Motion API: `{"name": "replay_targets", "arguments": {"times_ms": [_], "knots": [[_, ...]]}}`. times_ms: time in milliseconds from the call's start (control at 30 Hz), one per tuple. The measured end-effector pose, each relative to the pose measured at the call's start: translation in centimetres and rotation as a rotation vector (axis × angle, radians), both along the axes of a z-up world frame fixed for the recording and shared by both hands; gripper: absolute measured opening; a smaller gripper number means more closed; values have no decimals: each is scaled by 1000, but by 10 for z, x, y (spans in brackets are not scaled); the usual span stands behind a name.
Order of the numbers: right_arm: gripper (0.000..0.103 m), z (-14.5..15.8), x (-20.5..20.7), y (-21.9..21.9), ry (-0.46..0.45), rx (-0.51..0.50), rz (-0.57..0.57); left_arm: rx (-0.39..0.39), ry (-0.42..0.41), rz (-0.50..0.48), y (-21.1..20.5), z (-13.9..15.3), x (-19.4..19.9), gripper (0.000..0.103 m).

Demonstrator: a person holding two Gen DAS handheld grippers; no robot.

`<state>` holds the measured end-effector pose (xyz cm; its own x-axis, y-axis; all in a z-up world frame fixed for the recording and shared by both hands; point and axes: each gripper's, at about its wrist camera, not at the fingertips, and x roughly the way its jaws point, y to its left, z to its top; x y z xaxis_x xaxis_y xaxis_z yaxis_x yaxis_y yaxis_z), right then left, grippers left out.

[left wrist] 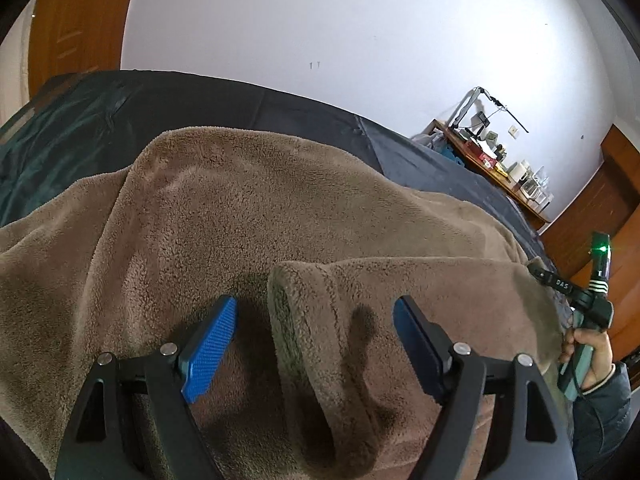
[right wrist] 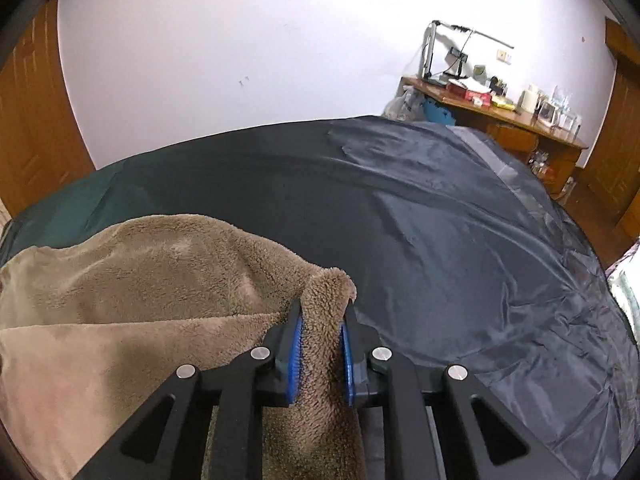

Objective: Fold clothes

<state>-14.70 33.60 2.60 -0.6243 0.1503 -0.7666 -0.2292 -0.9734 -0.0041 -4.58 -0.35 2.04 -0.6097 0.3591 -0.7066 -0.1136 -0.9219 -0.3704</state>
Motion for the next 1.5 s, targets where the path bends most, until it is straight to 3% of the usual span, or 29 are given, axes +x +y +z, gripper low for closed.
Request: {"name": "replay_targets", "arguments": {"times_ms": [200, 300, 333, 533, 667, 767, 933, 1100, 1200, 1300, 1500], "knots": [[33, 18, 27, -8, 43, 11, 13, 28, -7, 9, -3, -2, -2, 83], [61, 31, 48, -23, 90, 18, 53, 45, -6, 24, -9, -1, 0, 83], [62, 34, 54, -30, 102, 16, 73, 51, -5, 29, -12, -1, 2, 83], [62, 30, 77, -76, 83, 41, 226, 63, 47, 81, -25, 11, 10, 83], [62, 9, 79, -98, 10, 61, 283, 138, 77, 84, -32, 23, 13, 83], [63, -11, 77, -105, -50, 56, 282, 229, 76, 18, -33, 27, 15, 83], [64, -17, 82, -103, -17, 28, 265, 349, 37, -156, -15, 24, 17, 83], [65, -17, 82, -104, -15, 30, 262, 329, 34, -255, 4, 23, 18, 83], [65, -16, 83, -103, -15, 31, 262, 264, -32, -214, 7, 10, 12, 83], [65, -17, 82, -102, -15, 39, 260, 270, -82, -184, 2, -3, 6, 83], [66, -16, 84, -102, -17, 51, 259, 232, -73, -186, 6, -4, 14, 83]]}}
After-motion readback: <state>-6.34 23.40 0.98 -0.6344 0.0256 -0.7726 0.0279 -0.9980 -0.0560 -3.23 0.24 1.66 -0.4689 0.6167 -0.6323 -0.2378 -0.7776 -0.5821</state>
